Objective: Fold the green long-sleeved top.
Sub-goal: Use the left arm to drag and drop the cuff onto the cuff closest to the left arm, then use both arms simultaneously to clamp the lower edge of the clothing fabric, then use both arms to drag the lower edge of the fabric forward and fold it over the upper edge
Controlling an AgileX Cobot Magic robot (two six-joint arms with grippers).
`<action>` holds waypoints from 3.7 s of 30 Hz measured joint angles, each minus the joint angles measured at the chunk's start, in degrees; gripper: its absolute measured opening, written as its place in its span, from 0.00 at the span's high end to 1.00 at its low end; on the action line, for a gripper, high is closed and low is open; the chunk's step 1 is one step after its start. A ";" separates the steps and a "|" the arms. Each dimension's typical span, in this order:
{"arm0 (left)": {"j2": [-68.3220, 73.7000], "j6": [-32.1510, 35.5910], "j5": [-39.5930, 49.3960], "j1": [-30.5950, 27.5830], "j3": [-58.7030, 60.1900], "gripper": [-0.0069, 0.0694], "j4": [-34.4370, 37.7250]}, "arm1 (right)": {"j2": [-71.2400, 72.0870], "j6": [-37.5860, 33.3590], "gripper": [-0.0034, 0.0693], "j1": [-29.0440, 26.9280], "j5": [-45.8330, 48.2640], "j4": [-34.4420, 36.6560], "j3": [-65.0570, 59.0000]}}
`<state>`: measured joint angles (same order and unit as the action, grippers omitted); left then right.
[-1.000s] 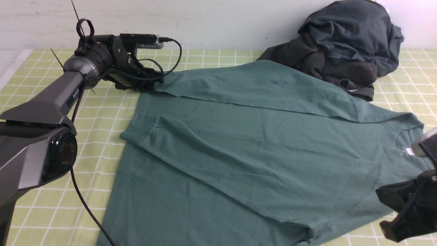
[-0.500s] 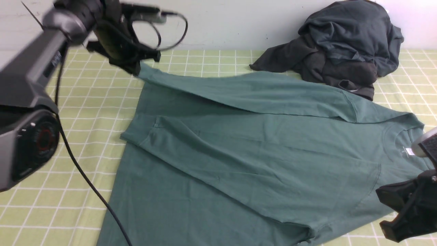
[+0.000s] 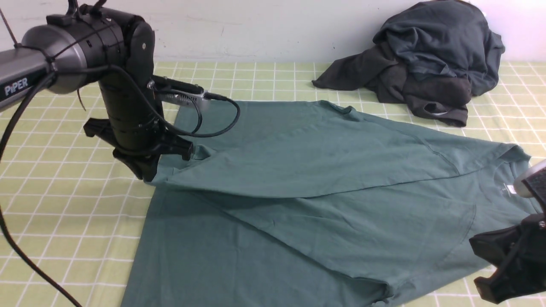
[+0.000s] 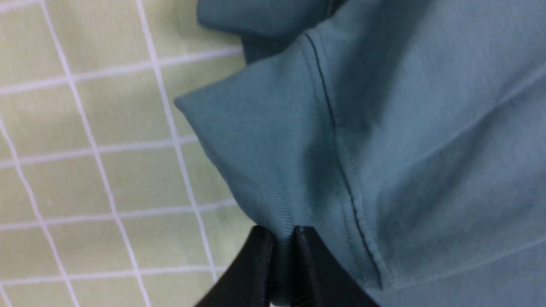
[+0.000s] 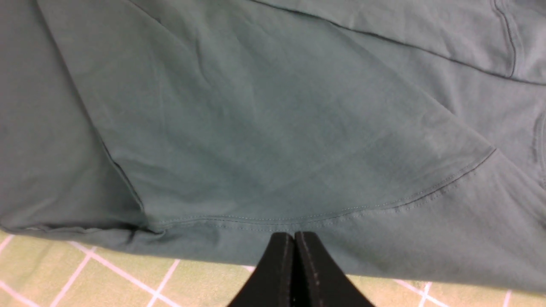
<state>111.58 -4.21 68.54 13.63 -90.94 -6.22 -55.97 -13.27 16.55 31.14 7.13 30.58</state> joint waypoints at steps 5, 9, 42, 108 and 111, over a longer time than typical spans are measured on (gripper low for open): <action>-1.03 0.40 0.38 1.54 2.93 0.79 -0.45 | 0.00 0.00 0.97 0.00 0.94 1.19 0.00; -4.90 1.55 0.35 3.78 7.88 0.67 -0.82 | 0.05 0.00 0.97 0.00 3.02 1.61 0.00; -25.57 15.26 -28.01 19.07 52.22 0.91 -10.03 | 7.08 -38.86 0.97 0.00 8.04 35.13 0.00; -22.35 -8.41 -32.12 1.51 17.40 0.91 -11.38 | -36.38 -3.07 0.94 -6.03 -8.03 -46.28 28.33; -10.16 -8.40 -35.45 -0.44 3.77 0.91 -11.47 | -45.67 -0.04 0.94 -8.41 -9.98 -46.28 38.28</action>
<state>101.42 -12.61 33.09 13.19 -87.17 -17.69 -101.64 -13.31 8.14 21.16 -39.15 68.86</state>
